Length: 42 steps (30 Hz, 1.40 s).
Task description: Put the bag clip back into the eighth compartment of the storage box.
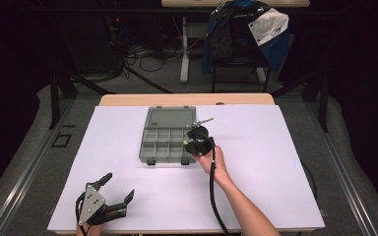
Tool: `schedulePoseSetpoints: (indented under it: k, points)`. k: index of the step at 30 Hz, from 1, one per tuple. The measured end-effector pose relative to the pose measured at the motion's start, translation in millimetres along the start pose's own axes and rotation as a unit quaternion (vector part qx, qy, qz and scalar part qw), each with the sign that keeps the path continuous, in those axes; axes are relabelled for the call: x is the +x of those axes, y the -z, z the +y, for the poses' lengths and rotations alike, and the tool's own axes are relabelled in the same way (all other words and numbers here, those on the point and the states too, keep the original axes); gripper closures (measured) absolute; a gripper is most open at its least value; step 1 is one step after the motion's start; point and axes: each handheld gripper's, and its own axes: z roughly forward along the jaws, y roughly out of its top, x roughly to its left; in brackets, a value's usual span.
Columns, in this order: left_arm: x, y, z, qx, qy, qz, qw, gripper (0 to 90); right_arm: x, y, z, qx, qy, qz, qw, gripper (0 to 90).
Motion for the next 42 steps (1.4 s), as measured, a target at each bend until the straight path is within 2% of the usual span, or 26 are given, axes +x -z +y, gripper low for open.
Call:
schedulePoseSetpoints:
  k: [3,11,12,13,16,18,19,21,22,23,26,27,28,29,31,33,35,39,40,42]
  points:
    - [0.0,0.1,0.0,0.000,0.000,0.000,1.0000,11.0,0.0,0.0,0.7,0.012,0.006,-0.005,0.9999,79.4]
    - [0.0,0.1,0.0,0.000,0.000,0.000,1.0000,11.0,1.5,-2.4,0.3,0.015,0.008,-0.005,0.9998,78.1]
    - [-0.1,0.1,0.0,0.000,-0.001,0.000,1.0000,10.9,1.7,-2.5,0.3,0.013,0.009,-0.005,0.9999,75.8]
    - [-0.1,0.1,0.0,0.000,0.000,0.000,1.0000,11.0,2.4,-1.4,0.3,0.012,0.015,-0.002,0.9998,68.0]
    - [0.2,0.4,0.0,0.000,0.000,0.000,1.0000,11.0,4.2,0.9,0.3,0.008,0.022,-0.001,0.9997,63.2]
    - [0.0,0.2,-0.1,0.000,0.000,0.000,1.0000,11.0,5.7,4.9,0.2,0.006,0.035,0.008,0.9994,54.0]
    - [-0.1,0.1,0.0,0.000,0.001,-0.001,1.0000,11.0,5.7,4.9,0.2,0.006,0.035,0.008,0.9994,54.0]
    - [-0.4,-0.1,0.1,0.000,0.000,-0.001,1.0000,11.0,6.4,6.8,-0.7,0.002,0.042,0.016,0.9990,46.5]
    - [-0.5,-0.3,0.1,-0.001,0.000,-0.001,1.0000,10.9,7.0,9.2,-1.7,0.010,0.053,0.022,0.9983,39.1]
    - [-0.2,-0.3,0.1,0.000,-0.001,-0.002,1.0000,10.9,7.0,9.2,-1.7,0.010,0.053,0.022,0.9983,39.1]
    - [-0.7,-0.5,0.2,0.001,-0.001,-0.001,1.0000,11.0,7.7,12.2,-4.1,0.019,0.066,0.028,0.9972,29.3]
    - [-0.9,-0.4,0.3,0.000,0.000,-0.002,1.0000,11.0,8.0,12.5,-6.0,0.008,0.066,0.035,0.9972,24.7]
    - [-1.0,-0.3,0.3,0.001,-0.001,-0.001,1.0000,10.9,8.0,15.4,-6.2,0.020,0.070,0.036,0.9967,22.0]
    - [-1.1,-0.2,0.3,0.000,-0.001,-0.001,1.0000,11.0,8.0,15.7,-7.2,0.012,0.071,0.038,0.9967,18.9]
    - [-1.1,0.2,0.2,0.000,0.000,-0.001,1.0000,11.0,7.3,21.0,-9.5,0.014,0.071,0.044,0.9964,11.7]
    - [-0.9,0.3,0.2,-0.001,0.000,0.000,1.0000,11.0,7.1,21.8,-11.0,0.005,0.069,0.047,0.9965,9.4]
    - [-1.1,0.0,0.4,0.000,-0.001,-0.001,1.0000,11.0,6.2,26.3,-12.5,0.008,0.076,0.048,0.9959,5.9]
    - [-1.3,-0.5,0.3,0.001,-0.003,-0.002,1.0000,11.0,5.8,33.6,-18.9,-0.006,0.087,0.058,0.9945,2.5]
    - [-1.2,-0.4,0.2,0.001,-0.002,-0.002,1.0000,11.0,5.5,36.5,-19.8,0.002,0.091,0.061,0.9939,1.3]
    - [-0.8,-0.1,0.1,0.001,-0.002,-0.002,1.0000,11.0,5.2,40.0,-22.2,-0.002,0.097,0.064,0.9932,0.9]
